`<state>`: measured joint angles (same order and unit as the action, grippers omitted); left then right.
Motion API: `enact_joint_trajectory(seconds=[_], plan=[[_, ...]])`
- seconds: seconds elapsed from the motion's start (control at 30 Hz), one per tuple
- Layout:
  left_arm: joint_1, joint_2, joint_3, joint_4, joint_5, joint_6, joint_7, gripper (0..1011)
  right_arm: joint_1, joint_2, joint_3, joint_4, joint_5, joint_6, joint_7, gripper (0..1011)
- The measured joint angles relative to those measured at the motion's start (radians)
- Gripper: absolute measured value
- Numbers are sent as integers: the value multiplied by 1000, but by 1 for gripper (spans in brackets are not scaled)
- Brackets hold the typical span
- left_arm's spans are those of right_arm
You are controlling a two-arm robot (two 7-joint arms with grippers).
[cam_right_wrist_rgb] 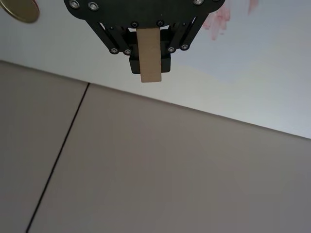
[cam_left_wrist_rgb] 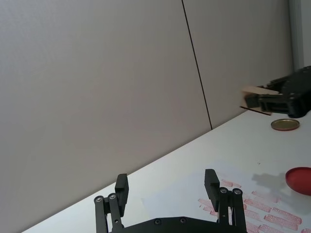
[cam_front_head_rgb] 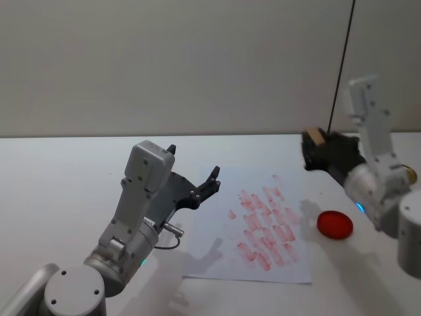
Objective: Use the one hand to pick up the stamp and affix it onto the A4 paper.
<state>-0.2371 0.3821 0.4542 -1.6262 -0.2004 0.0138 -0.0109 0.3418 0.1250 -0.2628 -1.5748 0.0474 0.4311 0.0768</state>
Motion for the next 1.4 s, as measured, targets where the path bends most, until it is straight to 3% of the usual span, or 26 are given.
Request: enact_joint_trajectory(seconds=[0.23, 0.57, 1.4], plan=[[0, 0, 0, 0, 0, 0, 0, 993, -73, 37, 20, -49, 41, 38, -30, 213], [0, 0, 0, 0, 0, 0, 0, 993, -130, 61, 36, -49, 75, 59, -48, 213], [0, 0, 0, 0, 0, 0, 0, 993, -128, 56, 46, 75, 95, 58, -29, 217]])
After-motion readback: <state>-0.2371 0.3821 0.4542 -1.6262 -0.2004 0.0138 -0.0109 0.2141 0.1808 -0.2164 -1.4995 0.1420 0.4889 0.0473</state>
